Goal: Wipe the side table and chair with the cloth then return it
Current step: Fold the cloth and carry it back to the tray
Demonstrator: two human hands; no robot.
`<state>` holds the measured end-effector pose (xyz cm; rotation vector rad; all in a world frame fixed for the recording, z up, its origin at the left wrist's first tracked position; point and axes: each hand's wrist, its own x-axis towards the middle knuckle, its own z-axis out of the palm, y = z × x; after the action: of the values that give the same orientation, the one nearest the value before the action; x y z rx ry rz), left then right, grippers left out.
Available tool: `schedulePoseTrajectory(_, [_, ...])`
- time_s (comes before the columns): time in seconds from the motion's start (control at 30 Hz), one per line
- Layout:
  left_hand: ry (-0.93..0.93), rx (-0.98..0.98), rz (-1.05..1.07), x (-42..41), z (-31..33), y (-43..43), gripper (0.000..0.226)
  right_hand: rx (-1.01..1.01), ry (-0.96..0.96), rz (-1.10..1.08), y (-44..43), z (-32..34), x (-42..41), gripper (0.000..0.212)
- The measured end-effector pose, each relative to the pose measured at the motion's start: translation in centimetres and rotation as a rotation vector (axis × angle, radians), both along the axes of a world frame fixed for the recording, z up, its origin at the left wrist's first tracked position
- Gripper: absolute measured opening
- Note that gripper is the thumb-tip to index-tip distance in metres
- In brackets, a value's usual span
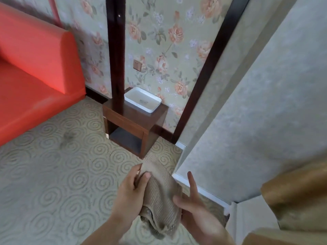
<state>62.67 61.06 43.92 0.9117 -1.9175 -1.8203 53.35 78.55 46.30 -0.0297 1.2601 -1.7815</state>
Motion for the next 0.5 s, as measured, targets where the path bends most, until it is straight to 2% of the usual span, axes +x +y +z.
schedulePoseTrajectory(0.1, [-0.03, -0.02, -0.074, -5.3, 0.6, -5.1, 0.029, -0.073, 0.031, 0.02, -4.8, -0.7, -3.9, 0.092])
schedulePoseTrajectory(0.23, [0.002, -0.164, -0.254, -11.8, 1.2, -12.2, 0.041, 0.121, 0.29, -0.189, -10.4, -2.2, -11.0, 0.033])
schedulePoseTrajectory(0.27, [0.005, -0.21, -0.312, -13.5, 1.1, -14.0, 0.046, 0.187, 0.353, -0.212, -11.8, -2.5, -13.1, 0.029])
schedulePoseTrajectory(0.37, [-0.082, -0.304, -0.46, -19.3, 0.3, -19.2, 0.045, 0.3, 0.431, -0.189, -15.3, -3.2, -19.7, 0.036])
schedulePoseTrajectory(0.5, [-0.152, -0.374, -0.448, -27.0, -1.9, -24.9, 0.049, 0.346, 0.521, -0.099, -20.6, -4.5, -29.1, 0.045])
